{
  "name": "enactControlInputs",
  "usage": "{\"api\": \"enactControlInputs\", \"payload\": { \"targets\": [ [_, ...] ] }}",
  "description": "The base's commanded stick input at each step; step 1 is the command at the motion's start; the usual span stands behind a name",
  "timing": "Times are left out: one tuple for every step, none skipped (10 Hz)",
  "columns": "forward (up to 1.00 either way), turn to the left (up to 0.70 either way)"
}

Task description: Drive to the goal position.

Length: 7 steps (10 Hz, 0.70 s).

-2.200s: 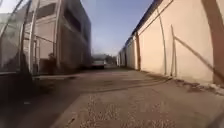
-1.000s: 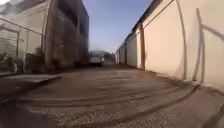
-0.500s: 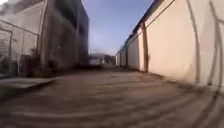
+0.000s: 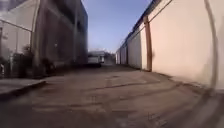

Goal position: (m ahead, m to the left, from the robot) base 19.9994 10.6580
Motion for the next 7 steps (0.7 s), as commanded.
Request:
{"api": "enactControlInputs", "payload": {
  "targets": [
    [1.0, 0.0],
    [1.0, 0.0],
    [1.0, 0.0],
    [1.0, 0.0],
    [1.0, 0.0],
    [1.0, 0.0],
    [1.0, 0.0]
  ]
}}
